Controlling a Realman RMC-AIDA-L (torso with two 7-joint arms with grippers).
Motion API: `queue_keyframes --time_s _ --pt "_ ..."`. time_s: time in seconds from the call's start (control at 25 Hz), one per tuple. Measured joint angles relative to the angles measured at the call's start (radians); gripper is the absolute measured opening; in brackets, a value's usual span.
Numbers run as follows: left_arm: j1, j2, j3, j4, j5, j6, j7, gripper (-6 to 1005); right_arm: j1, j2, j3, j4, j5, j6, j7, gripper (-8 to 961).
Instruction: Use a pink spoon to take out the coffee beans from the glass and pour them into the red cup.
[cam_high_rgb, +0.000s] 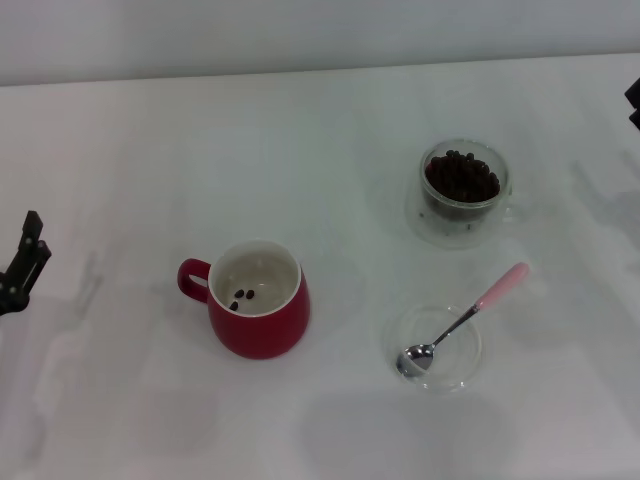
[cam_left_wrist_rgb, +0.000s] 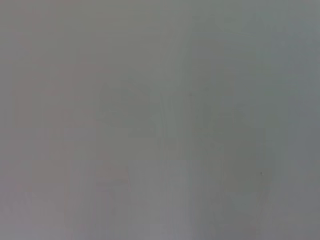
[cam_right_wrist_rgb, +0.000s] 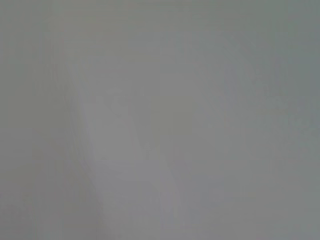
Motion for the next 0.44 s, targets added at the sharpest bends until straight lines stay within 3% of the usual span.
queue_keyframes --time_s 0.32,0.44 --pt "-0.003 0.0 0.001 0.0 0.0 -0.01 0.0 861 0.015 0.003 0.002 0.092 0.003 -0.001 -0.458 864" --pt "-0.002 0.001 0.001 0.0 0.0 -0.01 0.0 861 0.023 0.005 0.002 0.11 0.003 0.0 -0.539 864"
